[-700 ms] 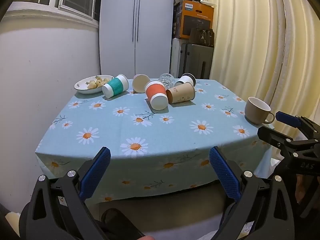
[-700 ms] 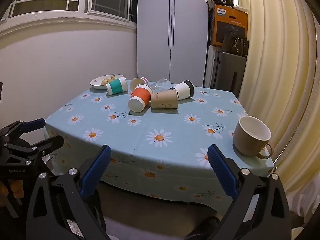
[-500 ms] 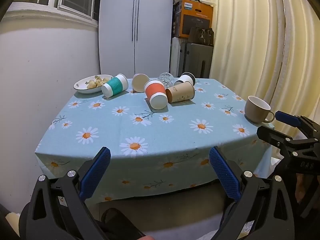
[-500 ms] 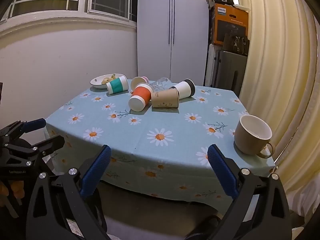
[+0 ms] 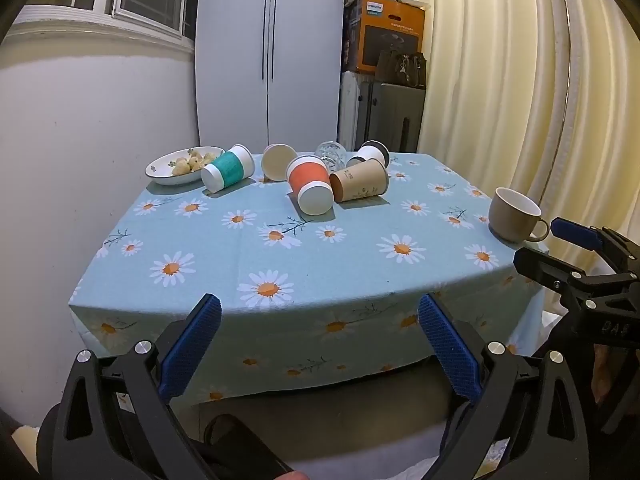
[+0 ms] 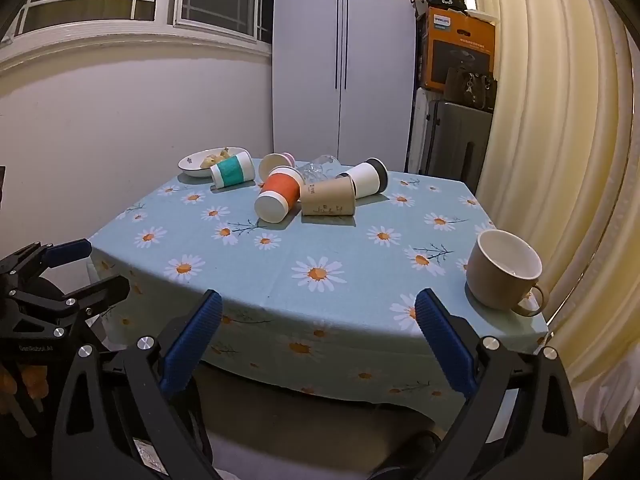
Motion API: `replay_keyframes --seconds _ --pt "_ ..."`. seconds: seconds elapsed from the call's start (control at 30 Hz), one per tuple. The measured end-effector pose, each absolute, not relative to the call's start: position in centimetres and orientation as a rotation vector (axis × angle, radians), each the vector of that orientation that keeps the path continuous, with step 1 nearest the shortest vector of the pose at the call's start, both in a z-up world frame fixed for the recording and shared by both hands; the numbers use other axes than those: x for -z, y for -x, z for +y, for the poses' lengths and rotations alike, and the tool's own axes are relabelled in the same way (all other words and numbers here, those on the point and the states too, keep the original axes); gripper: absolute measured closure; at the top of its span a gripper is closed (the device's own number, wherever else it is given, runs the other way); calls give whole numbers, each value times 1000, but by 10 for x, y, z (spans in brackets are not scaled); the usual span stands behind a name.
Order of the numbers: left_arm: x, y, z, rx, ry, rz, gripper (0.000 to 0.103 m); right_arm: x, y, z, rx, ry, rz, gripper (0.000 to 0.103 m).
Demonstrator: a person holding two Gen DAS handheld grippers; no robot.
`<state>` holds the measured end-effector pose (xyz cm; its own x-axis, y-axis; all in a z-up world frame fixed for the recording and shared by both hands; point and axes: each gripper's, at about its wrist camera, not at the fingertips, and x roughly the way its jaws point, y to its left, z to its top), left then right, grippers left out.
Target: Flip cup upright
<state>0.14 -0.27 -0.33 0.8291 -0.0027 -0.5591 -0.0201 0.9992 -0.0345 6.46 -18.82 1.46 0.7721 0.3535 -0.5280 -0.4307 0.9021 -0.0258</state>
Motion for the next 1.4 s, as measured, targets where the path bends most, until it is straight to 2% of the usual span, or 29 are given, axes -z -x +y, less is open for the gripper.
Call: replay_keyframes --seconds 1.4 --pt "3 -1 -7 -6 34 597 7 -12 -68 -194 -413 150 565 7"
